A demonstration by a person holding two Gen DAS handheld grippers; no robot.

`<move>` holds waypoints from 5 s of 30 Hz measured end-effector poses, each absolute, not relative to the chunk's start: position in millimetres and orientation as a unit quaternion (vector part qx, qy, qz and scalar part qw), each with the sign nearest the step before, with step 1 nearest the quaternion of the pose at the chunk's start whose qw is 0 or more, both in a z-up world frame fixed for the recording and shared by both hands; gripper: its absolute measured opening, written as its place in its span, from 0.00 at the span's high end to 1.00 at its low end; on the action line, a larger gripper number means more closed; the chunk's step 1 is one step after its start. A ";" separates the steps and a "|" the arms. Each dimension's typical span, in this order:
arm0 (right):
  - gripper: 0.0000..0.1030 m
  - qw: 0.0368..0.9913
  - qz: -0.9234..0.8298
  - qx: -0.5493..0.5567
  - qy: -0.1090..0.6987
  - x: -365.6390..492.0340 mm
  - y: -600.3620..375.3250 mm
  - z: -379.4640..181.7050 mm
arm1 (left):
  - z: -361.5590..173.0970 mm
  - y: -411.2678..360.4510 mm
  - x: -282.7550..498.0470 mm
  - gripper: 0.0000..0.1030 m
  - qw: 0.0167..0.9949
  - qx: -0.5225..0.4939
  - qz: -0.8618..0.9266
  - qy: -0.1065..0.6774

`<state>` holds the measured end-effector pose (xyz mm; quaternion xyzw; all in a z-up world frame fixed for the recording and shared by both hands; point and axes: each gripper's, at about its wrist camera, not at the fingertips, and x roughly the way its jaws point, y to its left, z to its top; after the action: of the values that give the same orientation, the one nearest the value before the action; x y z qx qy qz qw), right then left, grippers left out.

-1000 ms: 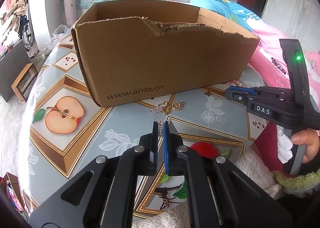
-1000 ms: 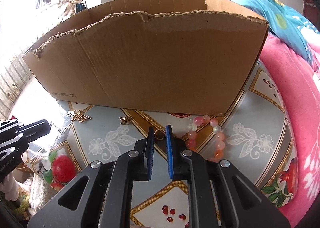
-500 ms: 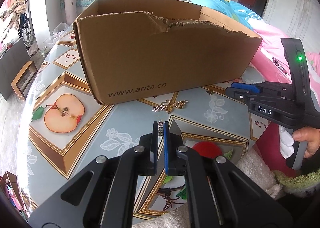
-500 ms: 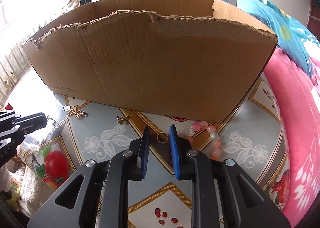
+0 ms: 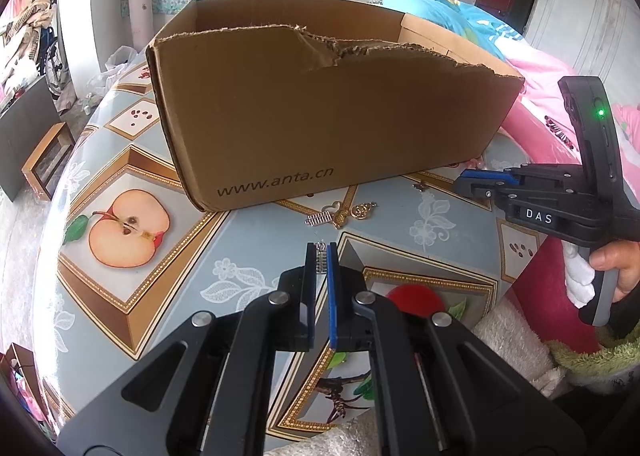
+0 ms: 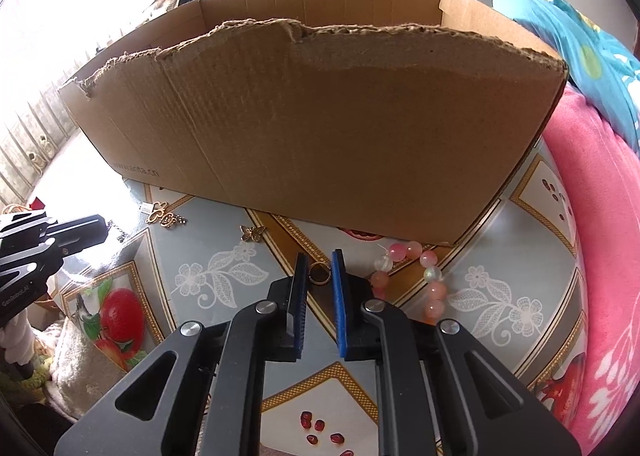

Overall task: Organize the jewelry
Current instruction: 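Close the right gripper on the small gold ring while the left gripper holds the earring, then carry the ring and earring over the box and open both grippers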

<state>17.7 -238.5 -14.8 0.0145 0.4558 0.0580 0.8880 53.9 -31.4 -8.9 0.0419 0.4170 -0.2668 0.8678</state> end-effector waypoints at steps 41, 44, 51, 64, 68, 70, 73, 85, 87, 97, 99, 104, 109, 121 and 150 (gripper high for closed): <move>0.81 0.881 0.120 0.055 0.455 -7.1 -217.4 -8.3 | 3.6 -31.4 42.5 0.96 0.875 0.050 -0.266 0.402; 0.81 0.887 0.100 0.044 0.449 -4.6 -214.7 -5.2 | 3.3 -30.4 43.0 0.96 0.875 0.049 -0.265 0.403; 0.81 0.888 0.069 0.041 0.452 3.9 -216.3 -8.0 | 3.2 -29.3 43.2 0.96 0.875 0.048 -0.264 0.404; 0.89 0.902 0.047 0.005 0.429 1.6 -192.2 -13.1 | 3.7 -28.9 42.9 0.96 0.876 0.050 -0.264 0.401; 0.97 0.902 0.050 0.024 0.428 -2.1 -204.7 -10.7 | 6.4 -29.0 40.7 0.96 0.878 0.051 -0.263 0.398; 0.97 0.902 0.050 0.030 0.428 -3.2 -211.6 -9.7 | 8.7 -28.5 39.0 0.96 0.879 0.052 -0.264 0.394; 0.97 0.903 0.052 0.038 0.424 -5.8 -217.7 -5.6 | 10.2 -28.0 37.5 0.96 0.880 0.054 -0.264 0.392; 0.97 0.894 0.061 0.020 0.443 -5.6 -211.7 -8.8 | 9.6 -29.8 37.0 0.96 0.878 0.053 -0.265 0.395; 0.97 0.894 0.069 0.017 0.443 -5.7 -207.8 -9.6 | 9.1 -29.5 37.5 0.96 0.878 0.052 -0.265 0.395; 0.91 0.893 0.115 -0.042 0.433 -15.9 -189.2 -4.8 | 5.9 -28.4 40.0 0.96 0.877 0.048 -0.264 0.399; 0.85 0.891 0.126 -0.060 0.433 -17.6 -185.4 -6.9 | 4.9 -28.2 40.5 0.96 0.876 0.049 -0.265 0.399; 0.77 0.883 0.166 -0.112 0.424 -17.9 -176.5 -8.4 | 3.4 -27.5 42.1 0.96 0.875 0.051 -0.266 0.402; 0.77 0.861 0.231 -0.124 0.436 -2.5 -185.0 -7.7 | 2.7 -28.2 43.4 0.96 0.875 0.051 -0.263 0.404; 0.88 0.846 0.274 -0.082 0.450 18.5 -209.6 -7.2 | 9.2 -29.7 41.9 0.96 0.879 0.056 -0.257 0.397; 0.88 0.923 0.104 0.062 0.364 95.2 -225.1 97.0 | 116.6 -96.1 145.3 0.96 0.876 0.033 -0.331 0.349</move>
<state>95.2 -225.1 97.0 0.0621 0.3642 0.1045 0.9234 145.3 -96.1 116.6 0.0325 0.3491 -0.3310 0.8760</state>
